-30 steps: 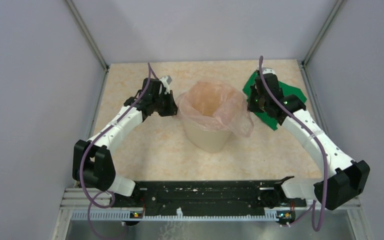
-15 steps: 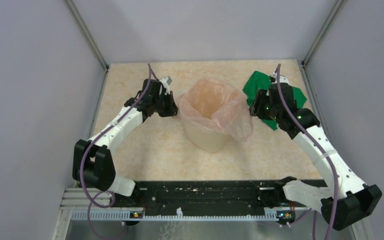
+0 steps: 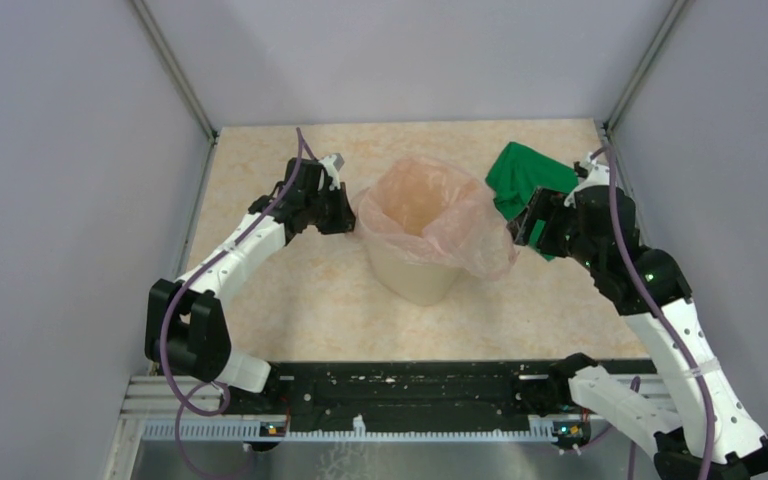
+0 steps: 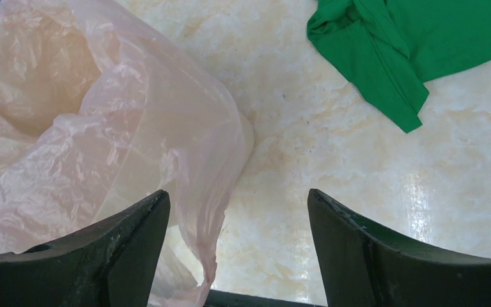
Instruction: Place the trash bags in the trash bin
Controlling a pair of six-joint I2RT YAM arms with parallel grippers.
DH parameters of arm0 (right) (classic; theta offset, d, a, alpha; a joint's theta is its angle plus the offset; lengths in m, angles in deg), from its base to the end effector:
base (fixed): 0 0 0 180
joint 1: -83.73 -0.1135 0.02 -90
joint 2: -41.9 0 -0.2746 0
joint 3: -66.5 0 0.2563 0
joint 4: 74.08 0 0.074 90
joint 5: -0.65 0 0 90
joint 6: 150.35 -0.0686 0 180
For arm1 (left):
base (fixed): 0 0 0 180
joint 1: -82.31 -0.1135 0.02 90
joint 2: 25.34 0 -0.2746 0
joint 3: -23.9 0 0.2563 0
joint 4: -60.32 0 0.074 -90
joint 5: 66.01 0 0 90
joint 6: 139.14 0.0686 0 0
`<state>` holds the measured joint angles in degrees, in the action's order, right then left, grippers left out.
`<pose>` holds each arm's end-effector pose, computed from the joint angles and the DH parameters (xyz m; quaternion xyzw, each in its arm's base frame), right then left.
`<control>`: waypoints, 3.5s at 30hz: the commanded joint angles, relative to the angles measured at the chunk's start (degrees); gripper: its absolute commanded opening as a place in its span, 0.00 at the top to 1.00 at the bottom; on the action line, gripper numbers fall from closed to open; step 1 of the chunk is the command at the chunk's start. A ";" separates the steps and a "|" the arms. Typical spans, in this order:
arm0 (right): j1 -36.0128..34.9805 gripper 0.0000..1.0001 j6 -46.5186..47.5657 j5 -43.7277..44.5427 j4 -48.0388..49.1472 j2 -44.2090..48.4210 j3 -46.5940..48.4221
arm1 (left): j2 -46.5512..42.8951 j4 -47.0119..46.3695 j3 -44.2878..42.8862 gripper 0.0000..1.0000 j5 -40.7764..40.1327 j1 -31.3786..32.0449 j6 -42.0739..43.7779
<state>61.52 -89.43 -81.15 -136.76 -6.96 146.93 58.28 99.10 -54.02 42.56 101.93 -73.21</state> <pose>0.1696 0.0587 0.3812 0.0871 0.8649 0.1561 0.4690 0.3164 -0.1360 0.2635 0.0270 0.9118 -0.2802 0.2990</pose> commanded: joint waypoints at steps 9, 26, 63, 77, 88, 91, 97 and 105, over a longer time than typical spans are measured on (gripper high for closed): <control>0.43 0.39 -4.29 -11.06 4.82 3.08 -9.83 | -1.07 -0.93 0.25 1.00 0.49 -0.10 0.79; 0.42 1.00 -9.58 -6.28 19.70 -2.84 -30.54 | 3.20 -1.16 0.54 1.00 1.49 -2.38 -2.28; 8.78 1.00 -6.74 -2.52 34.40 -24.39 -35.96 | 20.78 1.62 -1.75 1.00 -8.70 -12.91 -0.47; 8.86 1.00 -5.70 -3.75 36.92 -28.22 -34.32 | 21.05 0.03 0.89 1.00 -8.64 -15.57 -0.71; 6.06 0.71 -4.16 -7.13 31.79 -25.83 -27.32 | 13.96 -5.23 8.63 0.84 -3.31 -13.77 -3.21; 5.87 0.57 -3.93 -6.18 29.24 -23.42 -26.90 | 11.80 -4.63 8.84 0.71 -3.31 -13.68 -3.20; 5.87 0.49 -3.51 -4.97 23.31 -14.88 -25.19 | 6.93 -2.27 7.94 0.55 -3.96 -13.73 -2.26; 5.24 0.48 -2.80 -5.39 15.83 -8.50 -15.80 | 0.79 2.02 4.96 0.55 -6.79 -13.73 -0.23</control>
<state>67.72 -93.30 -87.42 -116.81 -18.21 124.22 62.87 99.18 -45.95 37.77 88.34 -75.51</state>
